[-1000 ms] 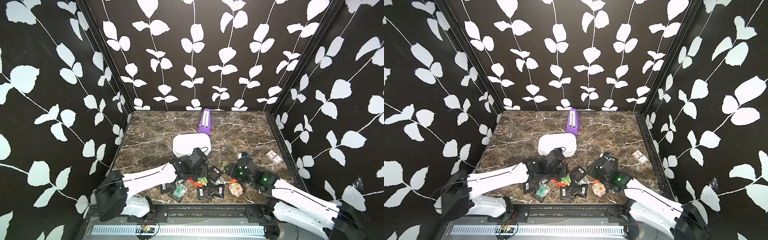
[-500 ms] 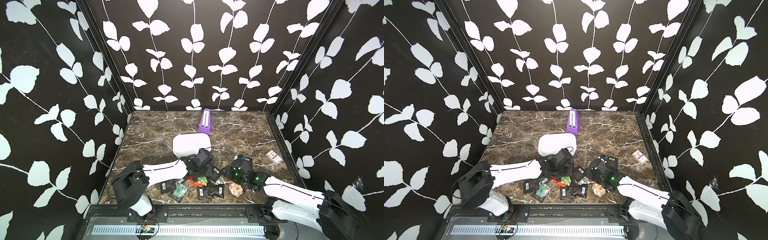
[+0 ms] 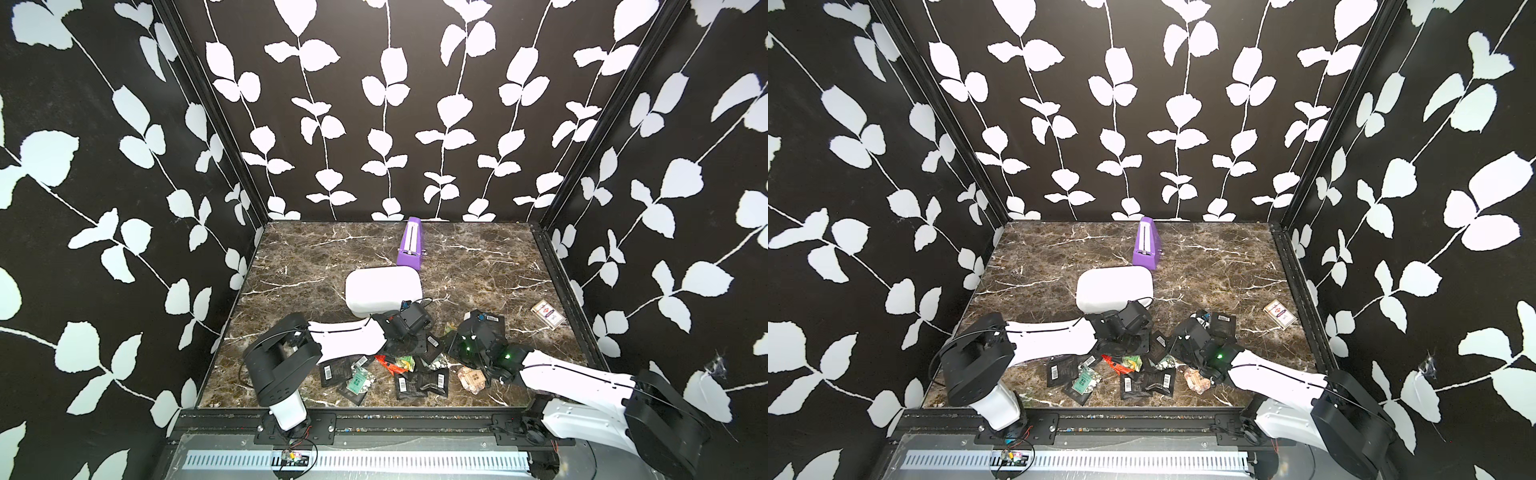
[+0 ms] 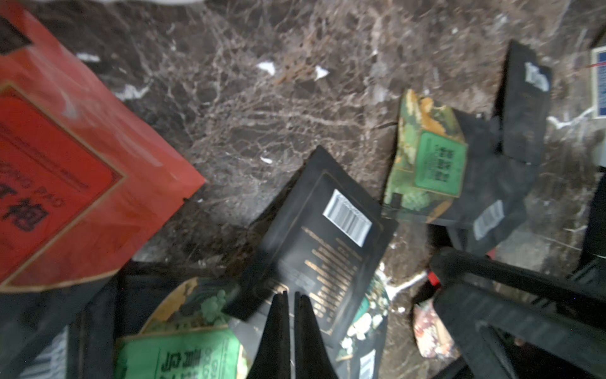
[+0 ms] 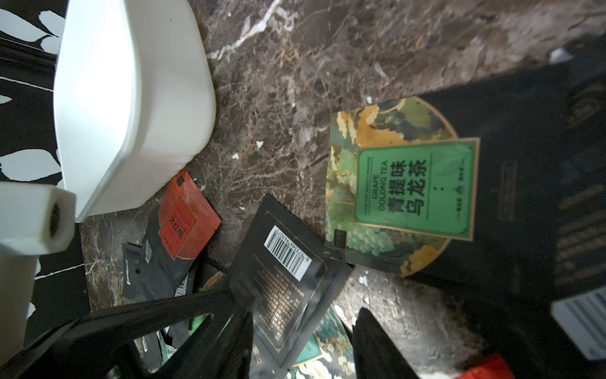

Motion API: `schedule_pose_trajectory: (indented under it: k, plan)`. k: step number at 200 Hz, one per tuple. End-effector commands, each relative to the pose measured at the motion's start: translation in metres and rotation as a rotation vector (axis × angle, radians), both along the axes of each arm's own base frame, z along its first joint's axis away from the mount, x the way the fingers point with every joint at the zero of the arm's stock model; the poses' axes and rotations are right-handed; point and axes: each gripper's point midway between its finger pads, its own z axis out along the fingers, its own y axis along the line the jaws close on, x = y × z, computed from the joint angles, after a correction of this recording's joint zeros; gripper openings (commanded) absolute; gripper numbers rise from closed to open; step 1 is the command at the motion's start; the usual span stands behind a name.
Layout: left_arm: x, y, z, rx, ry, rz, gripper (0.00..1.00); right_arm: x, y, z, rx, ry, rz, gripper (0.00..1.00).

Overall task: Put the tea bags into the storage box
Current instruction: Pick up the tea bag from the center of the board.

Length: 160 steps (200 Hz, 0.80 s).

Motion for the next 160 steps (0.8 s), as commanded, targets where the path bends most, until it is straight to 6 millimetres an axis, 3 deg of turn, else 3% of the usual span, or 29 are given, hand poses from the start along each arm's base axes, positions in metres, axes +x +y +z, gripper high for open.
schedule_pose_trajectory:
  k: [1, 61, 160]
  plan:
    - [0.001, -0.002, 0.002, -0.002, -0.009, 0.002, 0.0, -0.005, -0.001, -0.01, -0.006, 0.011, 0.004, 0.51]
    - [-0.007, 0.021, -0.014, 0.058, 0.006, 0.027, 0.0, -0.008, -0.002, -0.022, -0.031, 0.036, 0.003, 0.51]
    - [-0.01, 0.021, -0.024, 0.094, 0.023, 0.01, 0.0, -0.004, 0.005, -0.028, -0.045, 0.039, 0.01, 0.51]
